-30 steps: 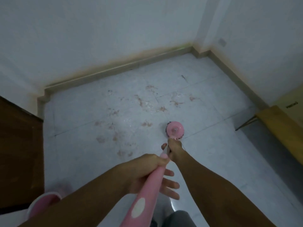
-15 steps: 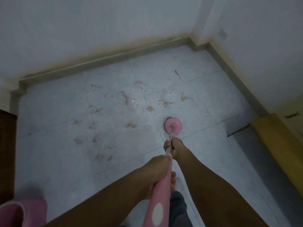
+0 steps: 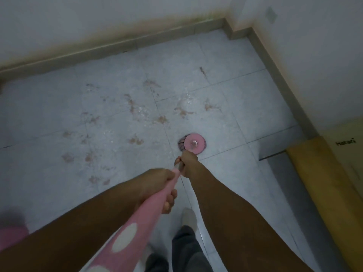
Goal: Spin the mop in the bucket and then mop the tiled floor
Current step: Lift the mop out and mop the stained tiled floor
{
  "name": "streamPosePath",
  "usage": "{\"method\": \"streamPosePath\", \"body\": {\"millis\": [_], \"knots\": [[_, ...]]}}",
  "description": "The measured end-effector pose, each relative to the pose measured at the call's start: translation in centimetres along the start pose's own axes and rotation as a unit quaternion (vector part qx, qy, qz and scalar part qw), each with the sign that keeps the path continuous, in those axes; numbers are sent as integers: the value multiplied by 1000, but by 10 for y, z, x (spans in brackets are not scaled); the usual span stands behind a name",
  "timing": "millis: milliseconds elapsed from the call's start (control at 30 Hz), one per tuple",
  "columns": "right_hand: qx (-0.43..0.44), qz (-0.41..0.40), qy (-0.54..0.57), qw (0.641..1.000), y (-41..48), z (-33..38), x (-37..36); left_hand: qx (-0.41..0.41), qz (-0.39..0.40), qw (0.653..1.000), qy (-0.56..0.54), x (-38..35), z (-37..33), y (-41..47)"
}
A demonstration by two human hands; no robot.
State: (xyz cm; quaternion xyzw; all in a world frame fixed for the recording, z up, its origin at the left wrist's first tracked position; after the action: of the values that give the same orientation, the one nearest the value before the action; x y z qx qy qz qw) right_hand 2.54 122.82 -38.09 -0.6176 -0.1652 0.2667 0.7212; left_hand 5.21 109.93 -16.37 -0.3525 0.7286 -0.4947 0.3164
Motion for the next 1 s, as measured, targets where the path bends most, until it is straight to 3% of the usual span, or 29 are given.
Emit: {"method": "streamPosePath", "body": {"millis": [133, 600, 733, 1000], "knots": [[9, -30, -96, 995, 6, 1, 13, -1, 6, 1000, -19, -6, 27, 2], [-30, -13, -134, 990, -17, -24, 35, -13, 61, 995, -74, -36, 43, -5], [-22, -33, -156, 987, -5, -25, 40, 31, 12, 999, -24, -37, 56, 10], [3, -41, -188, 981, 44, 105, 29, -20, -38, 999, -34, -60, -30, 97]]}}
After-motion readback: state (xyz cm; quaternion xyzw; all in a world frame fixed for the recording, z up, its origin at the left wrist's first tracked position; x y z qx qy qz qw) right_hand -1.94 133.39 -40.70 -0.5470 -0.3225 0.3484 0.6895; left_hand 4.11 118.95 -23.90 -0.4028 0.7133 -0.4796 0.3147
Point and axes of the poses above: each hand's wrist, its own y-axis towards the middle knuckle, its own x-axis out of the back of the hand, z = x × y, the point moved 10 cm from there along y, towards the middle knuckle, and after that the axes turned 8 degrees about -x, right-handed, at the moved point
